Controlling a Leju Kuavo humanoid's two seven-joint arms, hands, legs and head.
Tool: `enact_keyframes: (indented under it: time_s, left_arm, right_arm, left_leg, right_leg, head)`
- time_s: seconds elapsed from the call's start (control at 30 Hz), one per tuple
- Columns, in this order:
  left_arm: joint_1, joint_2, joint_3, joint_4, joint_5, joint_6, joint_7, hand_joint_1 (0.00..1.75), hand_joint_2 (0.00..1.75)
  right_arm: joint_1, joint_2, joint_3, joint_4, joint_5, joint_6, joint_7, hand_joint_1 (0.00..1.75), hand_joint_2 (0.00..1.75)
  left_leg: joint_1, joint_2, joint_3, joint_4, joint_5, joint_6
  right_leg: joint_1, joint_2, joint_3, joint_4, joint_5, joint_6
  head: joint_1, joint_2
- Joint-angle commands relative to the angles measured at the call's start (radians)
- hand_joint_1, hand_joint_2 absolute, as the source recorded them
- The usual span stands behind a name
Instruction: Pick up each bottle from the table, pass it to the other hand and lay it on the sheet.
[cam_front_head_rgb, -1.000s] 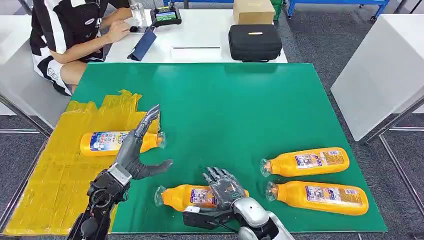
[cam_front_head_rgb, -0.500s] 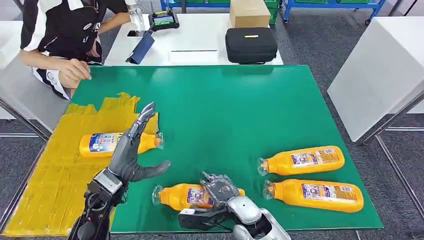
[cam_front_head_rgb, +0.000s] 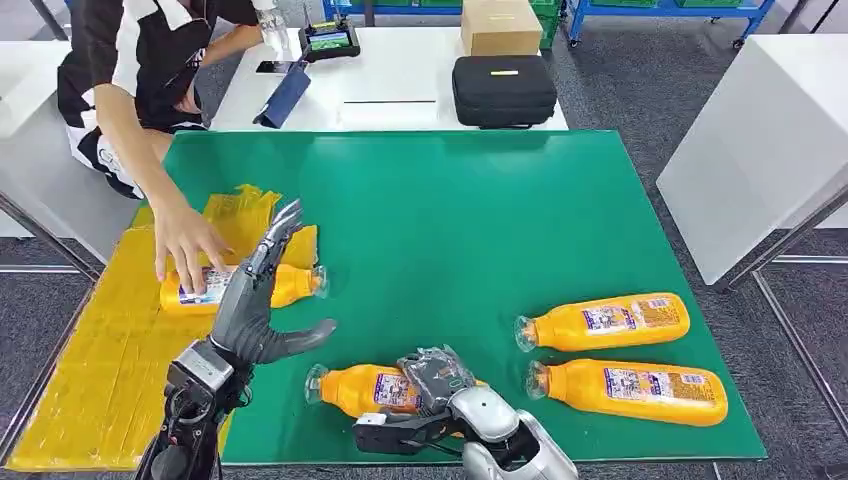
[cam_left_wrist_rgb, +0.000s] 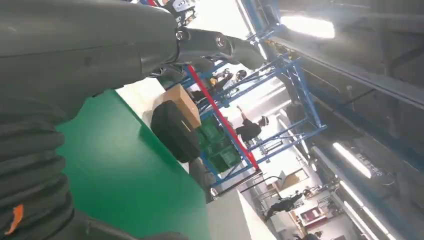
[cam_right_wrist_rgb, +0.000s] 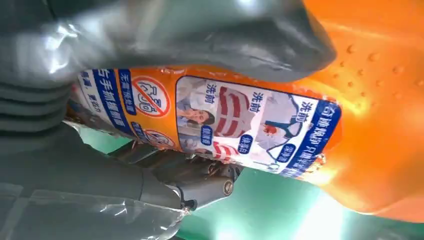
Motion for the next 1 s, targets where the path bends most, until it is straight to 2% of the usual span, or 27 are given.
enact_keyframes:
  time_s: [0.03, 0.07, 0.1, 0.13, 0.23, 0.27, 0.3, 0.37, 0.4, 0.57, 0.73, 1.0]
  left_arm:
    - [-0.009, -0.008, 0.042, 0.020, 0.005, -0.012, 0.000, 0.00, 1.75]
    - [-0.007, -0.009, 0.041, 0.020, 0.005, -0.012, 0.000, 0.00, 1.75]
    - [-0.007, -0.009, 0.041, 0.020, 0.005, -0.013, 0.000, 0.00, 1.75]
    - [-0.006, -0.009, 0.041, 0.021, 0.006, -0.013, 0.000, 0.00, 1.75]
    - [-0.006, -0.009, 0.041, 0.021, 0.006, -0.013, 0.000, 0.00, 1.75]
    - [-0.006, -0.009, 0.041, 0.022, 0.006, -0.014, 0.000, 0.00, 1.75]
    - [-0.006, -0.009, 0.041, 0.024, 0.006, -0.014, 0.000, 0.00, 1.75]
    - [-0.005, -0.010, 0.040, 0.026, 0.006, -0.015, 0.000, 0.00, 1.75]
    - [-0.006, -0.009, 0.039, 0.029, 0.005, -0.015, 0.001, 0.00, 1.75]
    - [-0.004, -0.011, 0.040, 0.028, 0.005, -0.013, 0.003, 0.00, 1.75]
    - [0.008, -0.016, 0.050, 0.020, 0.011, -0.010, 0.009, 0.00, 1.75]
    - [0.008, -0.019, 0.058, 0.020, 0.015, -0.012, 0.011, 0.00, 1.75]
  right_arm:
    - [0.025, -0.030, 0.000, 0.099, 0.024, 0.006, 0.022, 1.75, 1.75]
    - [0.026, -0.029, 0.000, 0.101, 0.027, 0.006, 0.024, 1.75, 1.75]
    - [0.027, -0.025, -0.004, 0.104, 0.030, 0.002, 0.029, 1.12, 1.75]
    - [0.027, -0.024, -0.005, 0.104, 0.030, 0.001, 0.030, 0.23, 1.75]
    - [0.027, -0.024, -0.005, 0.104, 0.030, 0.001, 0.030, 0.23, 1.75]
    - [0.027, -0.023, -0.005, 0.104, 0.031, 0.001, 0.030, 0.02, 1.75]
    - [0.027, -0.023, -0.006, 0.106, 0.035, 0.001, 0.033, 0.00, 1.75]
    - [0.031, -0.022, -0.009, 0.108, 0.040, 0.003, 0.038, 0.00, 1.75]
    - [0.032, -0.020, -0.010, 0.112, 0.049, 0.007, 0.043, 0.00, 1.75]
    - [0.032, -0.021, -0.016, 0.113, 0.061, 0.004, 0.054, 0.00, 1.75]
    - [0.034, -0.033, -0.069, 0.081, 0.107, -0.006, 0.124, 0.00, 1.75]
    - [0.040, -0.051, -0.096, 0.053, 0.123, 0.018, 0.115, 0.00, 1.75]
  left_leg:
    - [0.001, -0.002, 0.000, -0.001, 0.000, -0.003]
    - [0.001, -0.002, 0.000, -0.001, 0.000, -0.002]
    - [0.001, -0.002, -0.001, -0.002, 0.000, -0.003]
    - [0.001, -0.003, -0.003, -0.002, 0.000, -0.004]
    - [0.001, -0.003, -0.004, -0.001, 0.001, -0.004]
    - [0.001, -0.002, -0.002, -0.001, -0.001, -0.003]
    - [0.001, -0.003, -0.004, -0.001, -0.001, -0.003]
    - [0.002, -0.005, -0.007, -0.001, 0.000, -0.004]
    - [0.001, -0.003, -0.002, -0.001, 0.000, -0.001]
    - [0.001, -0.002, -0.001, -0.001, -0.001, -0.001]
    - [0.000, -0.003, -0.002, -0.001, 0.000, -0.001]
    - [0.000, -0.005, -0.004, -0.001, 0.000, -0.001]
  right_leg:
    - [0.001, -0.004, 0.001, -0.003, 0.000, 0.001]
    - [0.001, -0.003, 0.000, -0.002, 0.000, 0.001]
    - [0.001, -0.004, 0.000, -0.002, 0.000, 0.001]
    - [0.001, -0.005, -0.001, -0.003, 0.000, 0.001]
    - [0.001, -0.005, -0.002, -0.003, 0.001, 0.001]
    - [0.000, -0.003, -0.001, -0.002, 0.000, 0.001]
    - [0.001, -0.005, -0.002, -0.002, 0.001, 0.001]
    - [0.001, -0.008, -0.004, -0.003, 0.001, 0.002]
    - [0.000, -0.004, -0.001, -0.002, -0.001, 0.002]
    - [0.000, -0.003, 0.001, -0.002, -0.001, 0.002]
    - [0.000, -0.005, 0.000, -0.002, -0.001, 0.002]
    - [0.000, -0.007, -0.001, -0.003, -0.001, 0.003]
  head:
    - [0.000, 0.000]
    - [0.000, 0.000]
    - [0.000, 0.000]
    - [0.000, 0.000]
    - [0.000, 0.000]
    - [0.000, 0.000]
    - [0.000, 0.000]
    - [0.000, 0.000]
    - [0.000, 0.000]
    - [0.000, 0.000]
    - [0.000, 0.000]
    - [0.000, 0.000]
